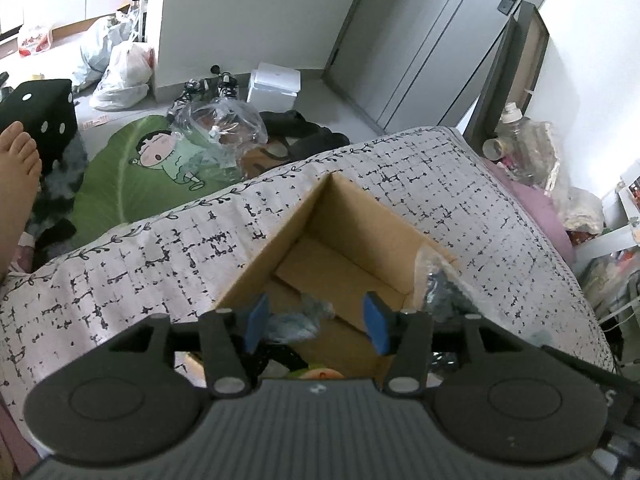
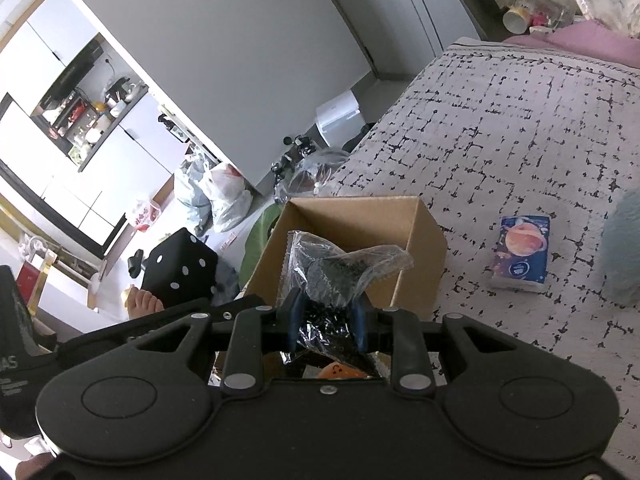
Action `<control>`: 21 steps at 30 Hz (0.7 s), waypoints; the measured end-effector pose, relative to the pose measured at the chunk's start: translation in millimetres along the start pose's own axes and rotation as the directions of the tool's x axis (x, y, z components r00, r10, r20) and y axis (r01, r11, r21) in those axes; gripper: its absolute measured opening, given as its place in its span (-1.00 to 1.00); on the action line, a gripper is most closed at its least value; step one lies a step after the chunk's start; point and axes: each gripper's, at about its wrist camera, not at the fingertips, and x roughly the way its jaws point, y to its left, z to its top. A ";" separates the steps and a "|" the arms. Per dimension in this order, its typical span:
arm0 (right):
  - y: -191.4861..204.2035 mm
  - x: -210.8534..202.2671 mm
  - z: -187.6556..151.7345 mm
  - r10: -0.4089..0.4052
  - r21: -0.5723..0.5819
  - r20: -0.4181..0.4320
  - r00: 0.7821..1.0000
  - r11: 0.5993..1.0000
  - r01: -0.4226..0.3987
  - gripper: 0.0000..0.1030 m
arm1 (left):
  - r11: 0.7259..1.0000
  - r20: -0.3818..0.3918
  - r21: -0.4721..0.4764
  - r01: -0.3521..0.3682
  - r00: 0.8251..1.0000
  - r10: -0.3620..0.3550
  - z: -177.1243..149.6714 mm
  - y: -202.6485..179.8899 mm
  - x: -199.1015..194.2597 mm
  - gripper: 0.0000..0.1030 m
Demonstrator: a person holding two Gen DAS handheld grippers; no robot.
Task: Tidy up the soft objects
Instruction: 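Carry the bunny in the left tool while the right tool carries the bag to the box, then open both tools over the box, releasing bunny and bag inside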
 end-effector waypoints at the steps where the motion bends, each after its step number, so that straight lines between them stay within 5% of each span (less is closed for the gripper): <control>1: 0.4 0.7 -0.5 0.001 0.000 -0.002 1.000 1.000 -0.001 -0.46 | 1.000 0.003 0.001 -0.007 1.000 0.007 -0.2 0.7 -1.3 0.00; 5: 0.4 2.7 -2.2 0.015 0.004 -0.008 1.000 1.000 -0.015 -0.23 | 1.000 -0.003 -0.009 -0.014 1.000 0.014 -0.3 3.9 -4.1 0.01; 7: 0.0 -0.3 -2.9 0.017 0.007 0.001 1.000 1.000 -0.017 0.14 | 1.000 -0.007 -0.008 -0.028 1.000 0.028 -0.7 4.1 -6.1 0.08; 13: -5.8 -16.9 -2.1 0.014 0.005 0.028 1.000 1.000 -0.014 0.28 | 0.998 0.011 -0.006 -0.057 0.998 0.057 -1.9 1.4 -16.8 0.39; 21: -32.9 -48.7 0.1 -0.029 0.011 0.080 0.996 1.000 0.029 0.51 | 0.997 0.025 0.031 -0.068 0.997 0.067 -7.4 -16.3 -24.4 0.46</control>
